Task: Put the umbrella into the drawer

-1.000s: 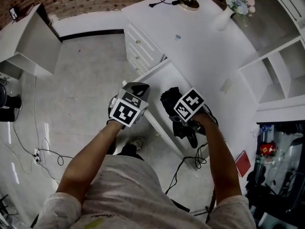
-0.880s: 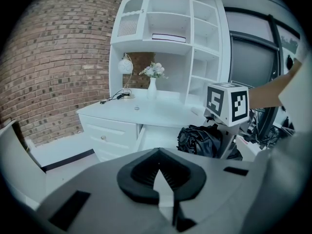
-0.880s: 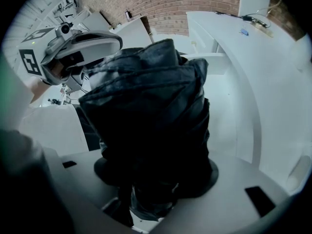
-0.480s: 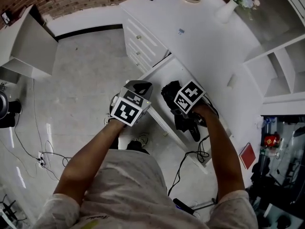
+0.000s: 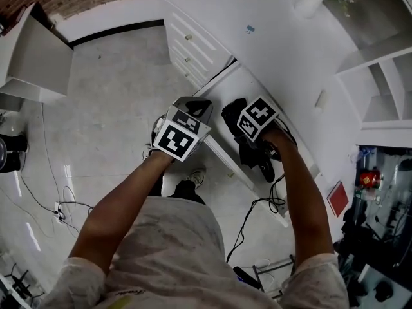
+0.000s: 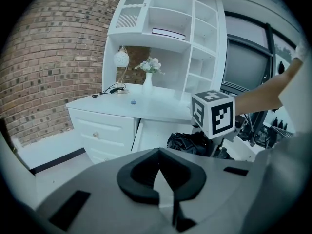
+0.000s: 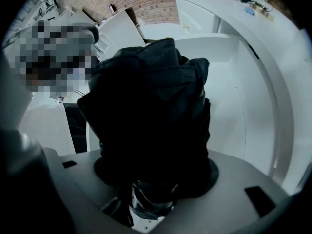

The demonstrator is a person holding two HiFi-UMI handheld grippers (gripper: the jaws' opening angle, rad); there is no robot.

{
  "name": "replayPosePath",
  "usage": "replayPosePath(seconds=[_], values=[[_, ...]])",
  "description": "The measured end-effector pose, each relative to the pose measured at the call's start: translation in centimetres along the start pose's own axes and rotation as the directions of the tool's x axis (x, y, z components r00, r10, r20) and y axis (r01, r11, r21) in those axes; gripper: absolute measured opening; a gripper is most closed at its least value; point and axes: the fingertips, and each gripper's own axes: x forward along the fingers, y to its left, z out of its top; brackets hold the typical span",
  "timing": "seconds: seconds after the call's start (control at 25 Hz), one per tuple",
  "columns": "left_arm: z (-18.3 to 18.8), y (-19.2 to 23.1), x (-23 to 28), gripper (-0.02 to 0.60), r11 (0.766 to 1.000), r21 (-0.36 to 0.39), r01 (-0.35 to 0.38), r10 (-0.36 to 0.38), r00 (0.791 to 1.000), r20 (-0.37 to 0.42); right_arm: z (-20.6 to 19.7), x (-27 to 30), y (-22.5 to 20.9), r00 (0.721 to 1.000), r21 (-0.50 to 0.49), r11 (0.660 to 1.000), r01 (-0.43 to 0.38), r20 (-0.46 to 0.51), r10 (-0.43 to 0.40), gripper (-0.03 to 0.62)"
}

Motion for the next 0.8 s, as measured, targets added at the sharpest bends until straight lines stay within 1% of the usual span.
replayPosePath(seconds=[0.24,0.44,0.6,0.8], values=[[-0.5,0.2,0.0,-0.006,1.0,0.0,0.007,-0.007,1.0,-0.009,0.2,1.3,-0.6,1.0,0.027,0.999,0.02,-0.025,-0.019,0.25],[-0.9,0.6,-0.3,-0.006,1.0,0.003,0.008,-0.008,1.0,-0.021,0.4,1.8,-1.2,0.999,0.053,0.998,0.031,-0.013,-0.031,0.249],[-1.1,0.8,-0.4,-0.006,1.0,0.004,0.011,-0.011,1.0,-0.023,0.8,2.3,-1.7,0.998,0.086,0.995,0.055,0.007,-0.055,0.25],[-1.1,0.7,-0.4,-0.006,1.0,0.008,0.013,-0.012,1.0,-0.028,0.8,2.7,-2.1,0.998,0.105,0.993,0.061,0.021,-0.063,0.25]])
